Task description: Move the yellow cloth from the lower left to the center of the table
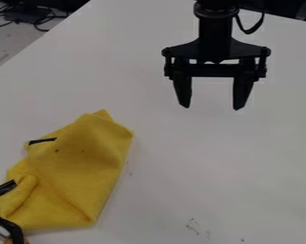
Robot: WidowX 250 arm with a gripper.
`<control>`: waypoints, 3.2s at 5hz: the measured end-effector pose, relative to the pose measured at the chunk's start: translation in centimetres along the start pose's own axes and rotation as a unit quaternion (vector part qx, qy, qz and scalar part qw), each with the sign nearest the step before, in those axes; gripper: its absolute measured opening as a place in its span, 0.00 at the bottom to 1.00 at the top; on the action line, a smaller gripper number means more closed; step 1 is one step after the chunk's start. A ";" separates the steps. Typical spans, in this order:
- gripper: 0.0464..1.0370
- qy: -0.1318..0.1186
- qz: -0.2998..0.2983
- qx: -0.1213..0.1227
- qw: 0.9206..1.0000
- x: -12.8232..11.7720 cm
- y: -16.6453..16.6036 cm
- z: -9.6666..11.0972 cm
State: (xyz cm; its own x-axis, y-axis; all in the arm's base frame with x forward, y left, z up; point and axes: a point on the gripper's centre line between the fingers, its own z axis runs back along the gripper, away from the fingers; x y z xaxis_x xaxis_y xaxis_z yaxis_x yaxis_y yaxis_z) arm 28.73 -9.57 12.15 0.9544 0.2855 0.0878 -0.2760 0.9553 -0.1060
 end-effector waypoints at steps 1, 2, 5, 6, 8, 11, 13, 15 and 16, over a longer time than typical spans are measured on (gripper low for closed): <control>0.96 0.016 0.000 0.011 1.000 -0.3 0.3 -1.1; 0.96 0.042 -0.005 0.027 0.999 -2.0 2.0 -1.7; 0.96 0.065 0.021 0.033 0.997 -6.2 12.1 -2.3; 0.96 0.067 0.035 0.042 0.996 -6.5 14.8 -3.0; 0.96 0.071 0.035 0.041 0.996 -6.9 17.6 -6.8; 0.96 0.086 0.031 0.046 0.995 -4.9 16.0 -9.7; 0.96 0.077 0.000 0.044 0.996 -2.1 13.9 -10.4; 0.96 0.085 -0.036 0.026 0.995 0.6 8.6 -10.9; 0.96 0.089 -0.063 0.021 0.994 1.4 5.6 -11.0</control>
State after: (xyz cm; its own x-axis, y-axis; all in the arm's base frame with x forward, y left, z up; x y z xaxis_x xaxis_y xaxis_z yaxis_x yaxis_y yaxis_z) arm 29.76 -4.71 0.75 0.9858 0.1478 -0.0795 -0.1530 0.9861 -0.0641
